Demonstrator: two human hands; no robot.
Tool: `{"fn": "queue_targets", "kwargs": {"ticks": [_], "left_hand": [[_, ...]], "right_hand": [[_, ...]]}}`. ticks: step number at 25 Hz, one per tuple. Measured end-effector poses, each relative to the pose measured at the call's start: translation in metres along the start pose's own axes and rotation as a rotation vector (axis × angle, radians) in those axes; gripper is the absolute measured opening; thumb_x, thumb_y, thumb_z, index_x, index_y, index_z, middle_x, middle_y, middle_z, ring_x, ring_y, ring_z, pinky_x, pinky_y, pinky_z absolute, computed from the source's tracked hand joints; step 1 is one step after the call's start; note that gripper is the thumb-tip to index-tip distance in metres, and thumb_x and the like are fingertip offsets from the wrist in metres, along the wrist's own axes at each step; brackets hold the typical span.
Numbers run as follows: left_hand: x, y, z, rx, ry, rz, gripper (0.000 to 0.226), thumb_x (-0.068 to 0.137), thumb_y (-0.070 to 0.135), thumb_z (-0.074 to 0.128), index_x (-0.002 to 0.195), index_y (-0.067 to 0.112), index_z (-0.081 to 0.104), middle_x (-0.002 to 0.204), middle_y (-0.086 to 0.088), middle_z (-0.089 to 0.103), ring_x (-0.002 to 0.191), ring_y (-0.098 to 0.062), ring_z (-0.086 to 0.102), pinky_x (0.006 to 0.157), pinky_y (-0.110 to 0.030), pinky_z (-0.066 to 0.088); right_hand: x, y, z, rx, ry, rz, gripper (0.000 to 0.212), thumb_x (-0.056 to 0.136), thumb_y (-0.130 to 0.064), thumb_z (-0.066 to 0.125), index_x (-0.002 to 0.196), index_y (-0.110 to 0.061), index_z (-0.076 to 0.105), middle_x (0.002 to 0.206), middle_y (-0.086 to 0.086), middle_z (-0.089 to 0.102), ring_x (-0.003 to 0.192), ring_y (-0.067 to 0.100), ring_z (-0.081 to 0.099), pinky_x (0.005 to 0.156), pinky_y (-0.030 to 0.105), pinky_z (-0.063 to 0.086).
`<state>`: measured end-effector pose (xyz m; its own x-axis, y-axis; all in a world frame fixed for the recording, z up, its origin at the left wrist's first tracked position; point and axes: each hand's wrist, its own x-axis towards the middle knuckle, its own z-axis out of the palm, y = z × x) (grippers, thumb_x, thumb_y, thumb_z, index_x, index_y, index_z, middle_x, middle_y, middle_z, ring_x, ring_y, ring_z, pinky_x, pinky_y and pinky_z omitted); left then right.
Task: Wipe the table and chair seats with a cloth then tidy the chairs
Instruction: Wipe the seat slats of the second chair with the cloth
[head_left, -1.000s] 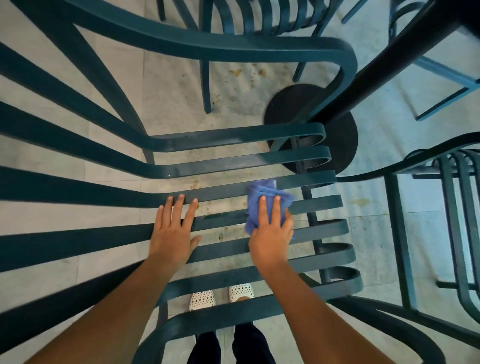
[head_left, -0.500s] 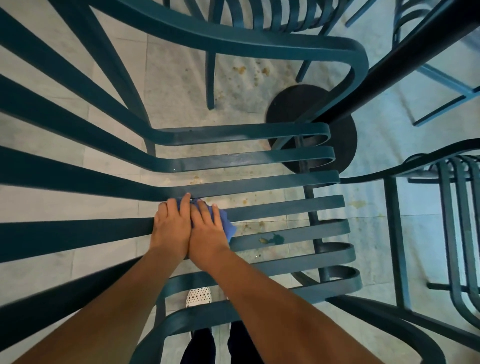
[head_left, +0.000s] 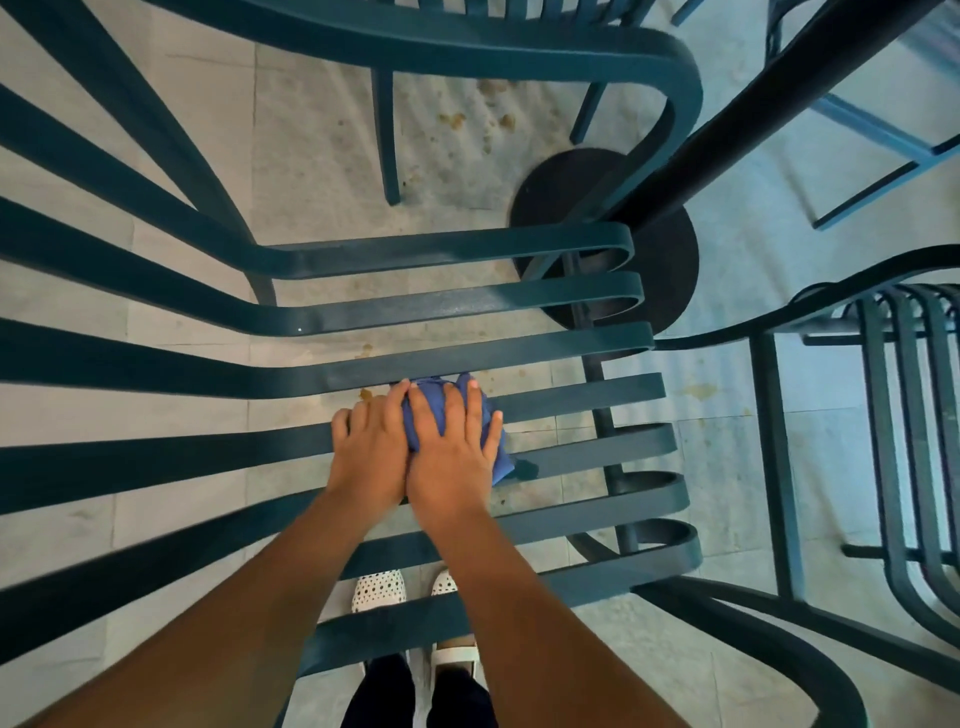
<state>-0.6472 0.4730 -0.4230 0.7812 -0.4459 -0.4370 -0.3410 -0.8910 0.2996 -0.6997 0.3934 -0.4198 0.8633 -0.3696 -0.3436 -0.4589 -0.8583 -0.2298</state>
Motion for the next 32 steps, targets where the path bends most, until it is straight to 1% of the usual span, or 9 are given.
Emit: {"fn": "queue_targets", "kwargs": {"ticks": [3,4,8,11,16,19,24,28,32], "left_hand": [[-0.002,0.003,0.009,-0.047,0.173,-0.003,0.067,0.080,0.032,0.067,0.138,0.013,0.040,0.120,-0.013,0.057,0.110,-0.033,0.048,0.097,-0.042,0.023],[0.001,0.008,0.011,-0.049,0.199,0.006,0.063,0.079,0.032,0.069,0.135,0.014,0.046,0.115,-0.013,0.059,0.106,-0.034,0.049,0.095,-0.043,0.024],[0.018,0.051,0.012,0.019,0.116,0.074,0.060,0.086,0.045,0.054,0.139,0.021,0.038,0.129,0.000,0.052,0.117,-0.024,0.043,0.096,-0.042,0.021],[0.023,0.062,0.014,0.004,0.155,0.004,0.056,0.079,0.064,0.053,0.123,0.029,0.053,0.120,0.005,0.057,0.114,-0.021,0.044,0.095,-0.042,0.019],[0.023,0.065,0.015,0.011,0.137,-0.066,0.062,0.073,0.076,0.048,0.113,0.030,0.058,0.118,0.004,0.057,0.114,-0.021,0.043,0.098,-0.046,0.020],[0.022,0.063,0.014,0.009,0.136,-0.055,0.070,0.073,0.079,0.043,0.121,0.029,0.052,0.126,0.002,0.051,0.120,-0.022,0.039,0.102,-0.049,0.019],[0.000,0.041,0.024,0.050,0.205,0.136,0.082,0.079,0.075,0.023,0.139,0.022,0.037,0.139,-0.006,0.040,0.130,-0.026,0.034,0.110,-0.049,0.014],[-0.028,0.006,0.023,0.091,0.078,0.225,0.083,0.080,0.076,0.016,0.150,0.032,0.003,0.159,-0.007,-0.001,0.145,-0.027,-0.005,0.112,-0.046,-0.010],[-0.063,-0.039,0.016,0.212,0.015,0.073,0.089,0.078,0.079,0.016,0.146,0.033,-0.017,0.155,-0.007,-0.023,0.142,-0.029,-0.019,0.112,-0.047,-0.012]], "right_hand": [[0.003,0.018,0.000,-0.056,0.119,-0.055,0.065,0.076,-0.029,0.053,0.137,-0.037,0.031,0.141,0.006,0.045,0.138,0.027,0.017,0.109,0.053,0.007],[0.005,0.030,0.000,-0.064,0.158,-0.039,0.066,0.072,-0.030,0.057,0.135,-0.036,0.037,0.136,0.006,0.050,0.135,0.026,0.021,0.108,0.054,0.012],[0.008,0.067,-0.018,-0.019,0.189,0.002,0.057,0.079,-0.033,0.050,0.135,-0.035,0.041,0.140,0.008,0.045,0.136,0.023,0.016,0.110,0.053,0.008],[0.012,0.100,-0.032,-0.054,0.204,0.033,0.060,0.075,-0.035,0.037,0.135,-0.031,0.046,0.137,0.012,0.048,0.136,0.028,0.024,0.109,0.056,0.014],[0.018,0.136,-0.049,-0.077,0.216,0.158,0.065,0.075,-0.029,0.045,0.139,-0.029,0.043,0.146,0.014,0.037,0.141,0.036,0.020,0.110,0.061,0.011],[0.017,0.147,-0.058,-0.029,0.165,0.296,0.068,0.082,-0.024,0.048,0.146,-0.033,0.027,0.155,0.010,0.017,0.143,0.035,0.006,0.111,0.059,0.009],[0.008,0.133,-0.057,-0.004,0.195,0.564,0.074,0.091,-0.024,0.050,0.150,-0.031,0.006,0.158,0.011,0.003,0.139,0.035,0.014,0.107,0.051,0.021],[-0.016,0.113,-0.049,0.029,0.102,0.627,0.073,0.097,-0.028,0.046,0.151,-0.020,-0.004,0.156,0.017,-0.008,0.142,0.038,0.004,0.111,0.052,0.016],[-0.040,0.079,-0.041,0.030,-0.034,0.584,0.077,0.098,-0.029,0.043,0.149,-0.013,-0.011,0.153,0.023,-0.019,0.141,0.044,-0.013,0.113,0.054,0.006]]}}
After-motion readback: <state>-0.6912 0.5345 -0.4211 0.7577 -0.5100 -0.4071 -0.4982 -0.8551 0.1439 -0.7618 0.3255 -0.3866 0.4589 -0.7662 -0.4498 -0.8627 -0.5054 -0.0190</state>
